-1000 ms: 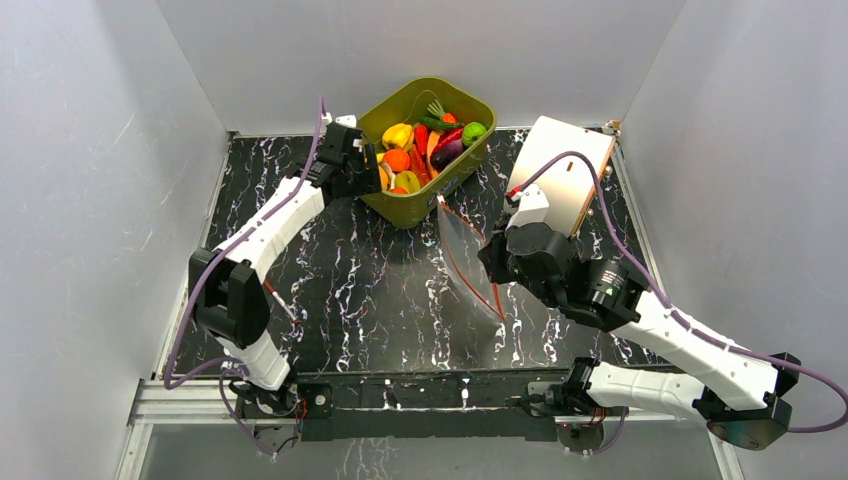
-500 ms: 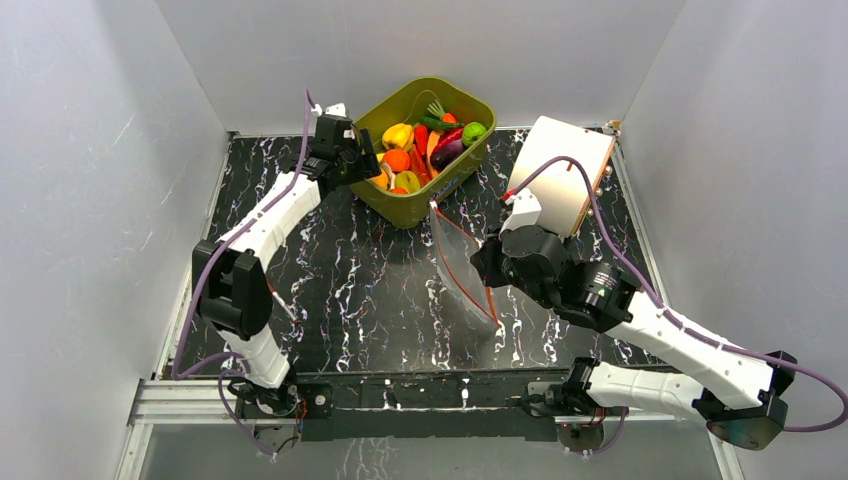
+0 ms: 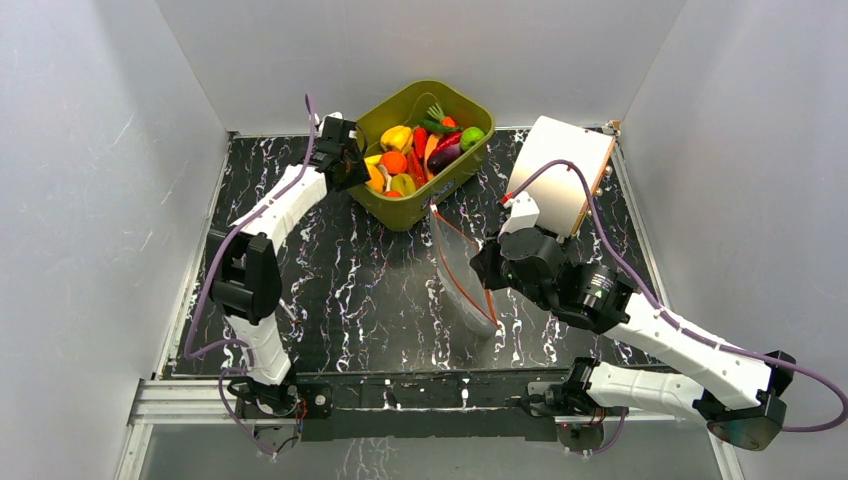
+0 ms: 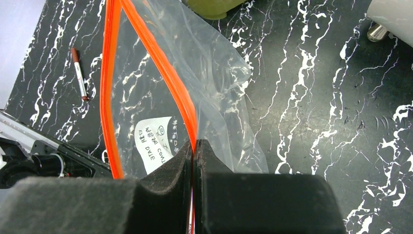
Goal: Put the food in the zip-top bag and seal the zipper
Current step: Move the bin to the center of the board.
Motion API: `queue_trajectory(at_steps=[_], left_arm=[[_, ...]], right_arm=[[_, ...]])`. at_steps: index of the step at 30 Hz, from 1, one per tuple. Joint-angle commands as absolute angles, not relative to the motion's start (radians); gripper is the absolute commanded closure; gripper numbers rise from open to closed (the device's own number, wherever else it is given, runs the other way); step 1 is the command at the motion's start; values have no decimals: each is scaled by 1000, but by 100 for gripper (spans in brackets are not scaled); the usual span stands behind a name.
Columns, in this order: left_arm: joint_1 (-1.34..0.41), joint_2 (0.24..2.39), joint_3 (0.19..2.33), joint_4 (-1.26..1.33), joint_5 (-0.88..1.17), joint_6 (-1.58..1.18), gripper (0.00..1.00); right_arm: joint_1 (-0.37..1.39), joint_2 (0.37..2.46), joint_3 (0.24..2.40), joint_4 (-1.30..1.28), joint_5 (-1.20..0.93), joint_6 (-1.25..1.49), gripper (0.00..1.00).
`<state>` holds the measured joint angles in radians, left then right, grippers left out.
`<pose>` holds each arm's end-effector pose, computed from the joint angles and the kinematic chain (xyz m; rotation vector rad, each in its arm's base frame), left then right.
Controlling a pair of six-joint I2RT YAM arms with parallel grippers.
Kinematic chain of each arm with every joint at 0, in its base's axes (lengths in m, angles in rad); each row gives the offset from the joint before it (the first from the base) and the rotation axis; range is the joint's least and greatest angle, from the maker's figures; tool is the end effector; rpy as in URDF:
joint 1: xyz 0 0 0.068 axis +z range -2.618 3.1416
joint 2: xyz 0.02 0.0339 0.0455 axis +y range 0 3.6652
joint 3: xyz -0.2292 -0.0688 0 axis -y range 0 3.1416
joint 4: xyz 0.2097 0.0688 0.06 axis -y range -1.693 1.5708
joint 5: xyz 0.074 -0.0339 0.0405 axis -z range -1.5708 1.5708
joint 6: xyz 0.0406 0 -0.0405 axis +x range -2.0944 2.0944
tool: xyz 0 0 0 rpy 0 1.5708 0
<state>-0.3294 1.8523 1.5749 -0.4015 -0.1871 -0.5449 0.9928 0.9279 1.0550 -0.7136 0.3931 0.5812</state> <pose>0.3719 -0.1191 0.2624 -0.3418 2.2227 -0.2637 0.1091 0.1388 0.3213 -0.2135 2.1396 0.5113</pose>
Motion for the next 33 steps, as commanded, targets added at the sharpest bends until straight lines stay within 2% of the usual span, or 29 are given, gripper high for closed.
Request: queue_trajectory(at_steps=[1, 5, 16, 18, 22, 26, 30, 33], left_arm=[[-322, 1745, 1553, -530, -288, -524, 69], [-322, 1666, 1484, -566, -321, -540, 73], [-322, 1394, 1294, -701, -326, -574, 74], [-322, 1357, 1286, -727, -313, -568, 70], [-322, 1281, 1294, -755, -299, -558, 54], [-322, 1260, 1317, -753, -278, -534, 43], [-322, 1260, 1345, -670, -169, -413, 37], [-322, 1312, 1413, -621, -65, -299, 37]], right_arm=[[991, 900, 1051, -655, 400, 589, 100], [991, 900, 1046, -650, 400, 588, 100], [991, 891, 1029, -647, 409, 573, 100], [991, 893, 1028, -647, 415, 569, 100], [991, 904, 1031, -644, 418, 565, 100], [991, 913, 1046, -657, 417, 565, 100], [991, 913, 1076, -701, 440, 579, 100], [990, 908, 1096, -732, 454, 586, 100]])
